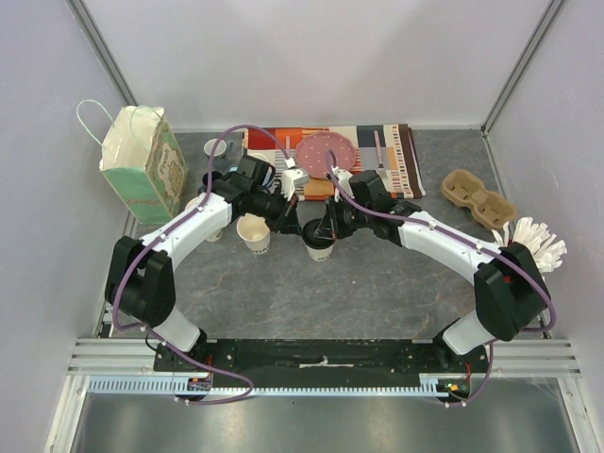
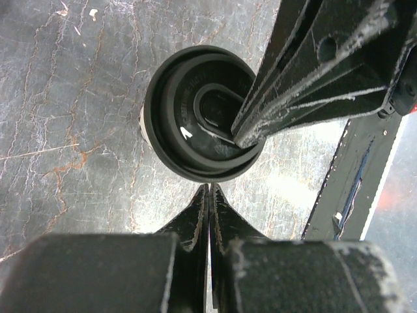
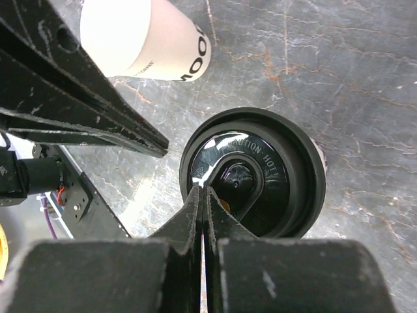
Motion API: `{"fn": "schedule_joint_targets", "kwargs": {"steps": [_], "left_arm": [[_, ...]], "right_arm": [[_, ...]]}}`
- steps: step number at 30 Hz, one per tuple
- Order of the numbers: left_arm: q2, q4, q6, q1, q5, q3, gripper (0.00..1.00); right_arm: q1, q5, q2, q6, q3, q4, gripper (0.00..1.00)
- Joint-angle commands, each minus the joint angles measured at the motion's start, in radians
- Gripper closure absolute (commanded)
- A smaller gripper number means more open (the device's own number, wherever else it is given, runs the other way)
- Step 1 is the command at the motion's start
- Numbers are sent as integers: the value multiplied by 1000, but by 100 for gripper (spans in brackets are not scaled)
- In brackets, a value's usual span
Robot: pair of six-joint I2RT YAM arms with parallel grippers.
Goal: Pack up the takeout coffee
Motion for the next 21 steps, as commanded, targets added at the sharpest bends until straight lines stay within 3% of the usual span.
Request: {"fn": "schedule_joint_targets", "kwargs": {"steps": [1, 9, 11, 15, 21], "left_arm": [[2, 5, 35, 0, -1, 13, 98], [-1, -11, 45, 0, -10, 50, 98], [2, -28, 46, 0, -17, 58, 98], [-4, -51, 60, 3, -42, 30, 98], [-14, -48, 54, 3, -25, -27, 98]], "right_arm": [[-8, 61, -15, -45, 49, -113, 100], [-8, 19, -41, -42, 159, -122, 98], [-8, 58, -44, -65, 192, -145, 87], [-22, 199, 5, -108, 311, -231, 73], [-54, 193, 158, -115, 370, -248, 54]]}}
